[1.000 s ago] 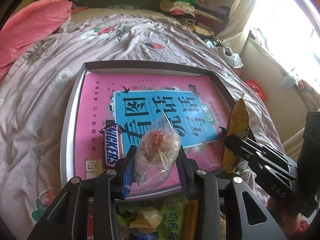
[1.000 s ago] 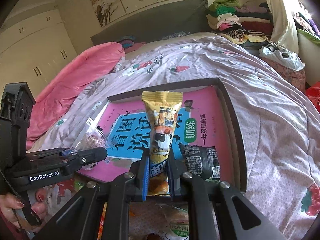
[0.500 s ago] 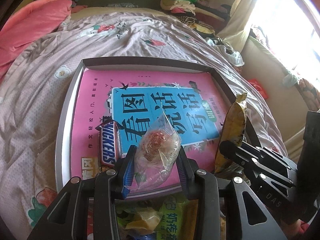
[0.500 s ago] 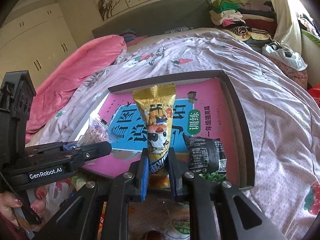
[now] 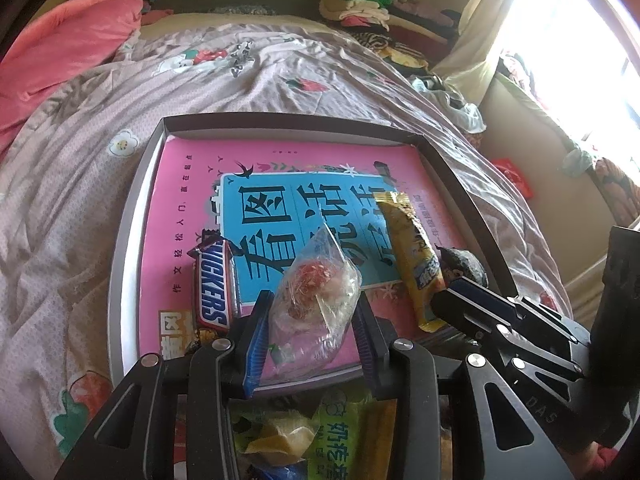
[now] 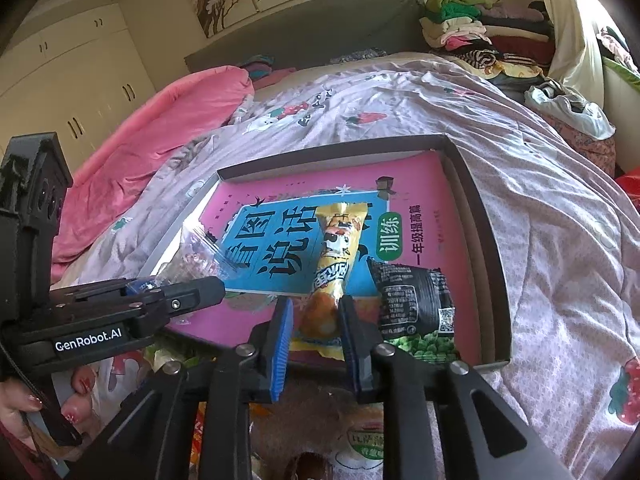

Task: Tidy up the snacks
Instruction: 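Carry the candy bag and yellow snack tube over the box, then open both tools to release the candy bag and snack tube into the box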

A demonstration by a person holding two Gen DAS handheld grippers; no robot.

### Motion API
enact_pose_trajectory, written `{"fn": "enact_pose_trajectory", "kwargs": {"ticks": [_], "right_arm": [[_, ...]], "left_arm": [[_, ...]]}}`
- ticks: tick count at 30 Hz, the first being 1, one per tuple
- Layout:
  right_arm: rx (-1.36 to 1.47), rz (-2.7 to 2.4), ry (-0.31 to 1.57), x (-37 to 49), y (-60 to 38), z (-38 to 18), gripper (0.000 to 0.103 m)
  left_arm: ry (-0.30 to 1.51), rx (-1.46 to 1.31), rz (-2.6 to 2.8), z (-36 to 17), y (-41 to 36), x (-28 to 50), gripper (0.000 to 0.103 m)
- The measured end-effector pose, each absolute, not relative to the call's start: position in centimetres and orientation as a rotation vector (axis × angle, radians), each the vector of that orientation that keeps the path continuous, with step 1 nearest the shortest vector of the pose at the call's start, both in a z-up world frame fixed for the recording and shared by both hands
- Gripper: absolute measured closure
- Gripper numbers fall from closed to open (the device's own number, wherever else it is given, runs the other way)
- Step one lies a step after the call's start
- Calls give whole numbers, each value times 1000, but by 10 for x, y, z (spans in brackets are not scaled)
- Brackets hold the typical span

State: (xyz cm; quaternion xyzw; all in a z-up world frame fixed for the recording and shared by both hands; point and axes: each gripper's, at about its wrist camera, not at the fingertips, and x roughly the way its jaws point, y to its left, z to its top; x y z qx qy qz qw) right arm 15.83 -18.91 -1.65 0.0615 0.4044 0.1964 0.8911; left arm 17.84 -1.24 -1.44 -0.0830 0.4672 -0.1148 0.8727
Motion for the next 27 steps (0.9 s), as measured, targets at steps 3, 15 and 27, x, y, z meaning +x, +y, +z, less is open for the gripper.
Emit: {"fn": "enact_pose_trajectory", "kwargs": {"ticks": [3, 15, 27], "right_arm": [[131, 405, 830, 157, -191, -14, 75], [139, 391, 791, 152, -198, -6, 66], [149, 357, 761, 150, -209, 0, 59]], "left_arm": [[971, -166, -242, -13, -13, 177, 63], [954, -156, -236, -5, -11, 174, 56], [912, -169, -234, 12, -4, 171, 41]]}}
